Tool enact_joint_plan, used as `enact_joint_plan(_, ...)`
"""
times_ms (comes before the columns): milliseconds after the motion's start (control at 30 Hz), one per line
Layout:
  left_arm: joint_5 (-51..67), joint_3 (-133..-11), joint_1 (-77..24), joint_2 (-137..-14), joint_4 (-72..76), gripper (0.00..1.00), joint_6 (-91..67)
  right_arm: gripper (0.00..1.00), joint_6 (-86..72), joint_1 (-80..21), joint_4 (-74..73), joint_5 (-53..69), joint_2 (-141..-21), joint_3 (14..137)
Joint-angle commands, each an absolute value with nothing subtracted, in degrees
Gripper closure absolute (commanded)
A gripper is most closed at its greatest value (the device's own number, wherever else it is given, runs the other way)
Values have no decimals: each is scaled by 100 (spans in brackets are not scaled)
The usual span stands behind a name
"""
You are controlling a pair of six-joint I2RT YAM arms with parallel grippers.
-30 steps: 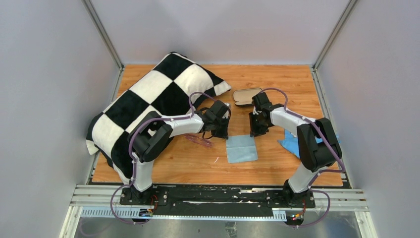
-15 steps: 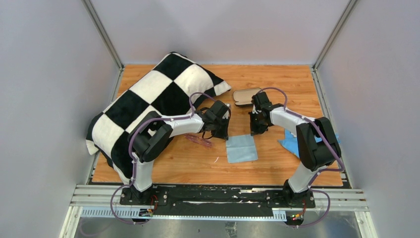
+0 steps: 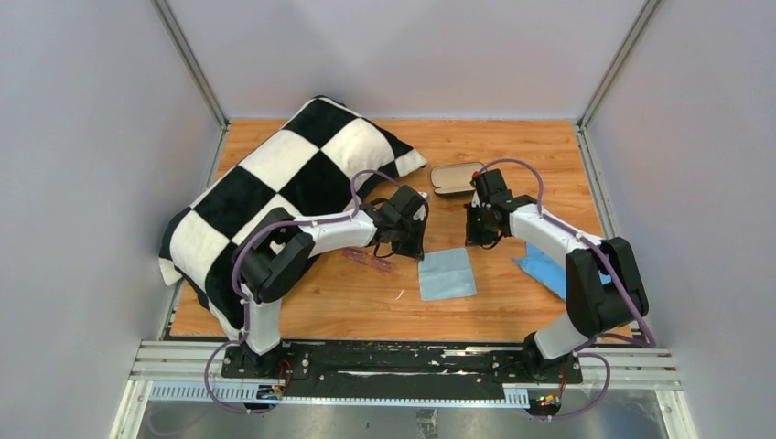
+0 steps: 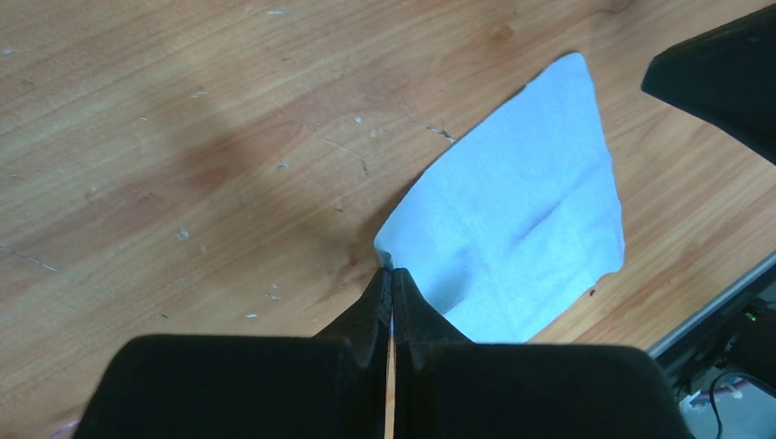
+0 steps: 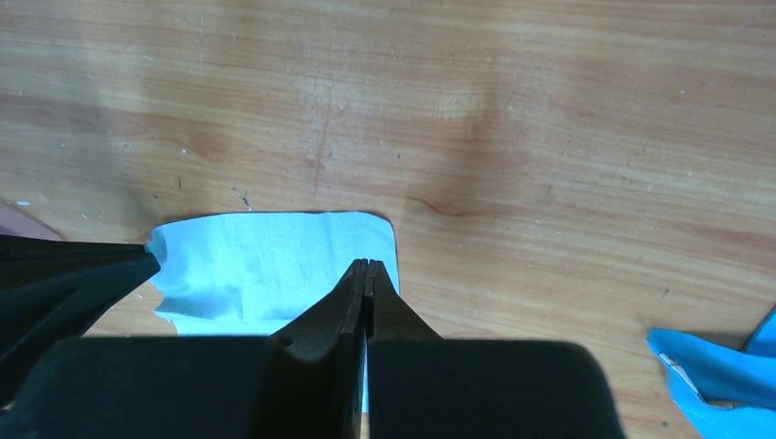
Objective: Organize the sunglasses
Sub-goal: Fold the glasses cleaning cloth at the center of the board.
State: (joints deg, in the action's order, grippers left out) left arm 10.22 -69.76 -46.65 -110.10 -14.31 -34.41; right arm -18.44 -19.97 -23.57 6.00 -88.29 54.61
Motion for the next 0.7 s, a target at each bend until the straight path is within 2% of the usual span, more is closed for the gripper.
enact_joint_plan(0,1018,-6981,-4767,-10736,-1522,100,-3358,100,-1937,-2039,-2505,624,-8606,5265)
enact_joint_plan(67,1017,-6979,-4785,-10740,-1526,100,-3341,100,-1890,-2039,-2522,656,-8684,5283)
enact_joint_plan(100,1006,-6986,-4789,-10745,-1533,100,-3332,97,-1863,-2039,-2522,659,-8755,5307)
enact_joint_plan(200,923,-7016,-4790,-10749,-1592,100,-3294,71,-1795,-2055,-2513,601,-8972,5406)
enact_joint_plan(267,868,-7054,-4790,-10753,-1657,100,-3258,64,-1739,-2078,-2516,565,-9140,5490)
enact_joint_plan(533,891,-7159,-4781,-10906,-1694,100,-3217,61,-1681,-2252,-2372,392,-9647,5707)
enact_joint_plan(667,989,-7253,-4781,-11017,-1722,100,-3206,67,-1644,-2270,-2362,382,-9816,5735)
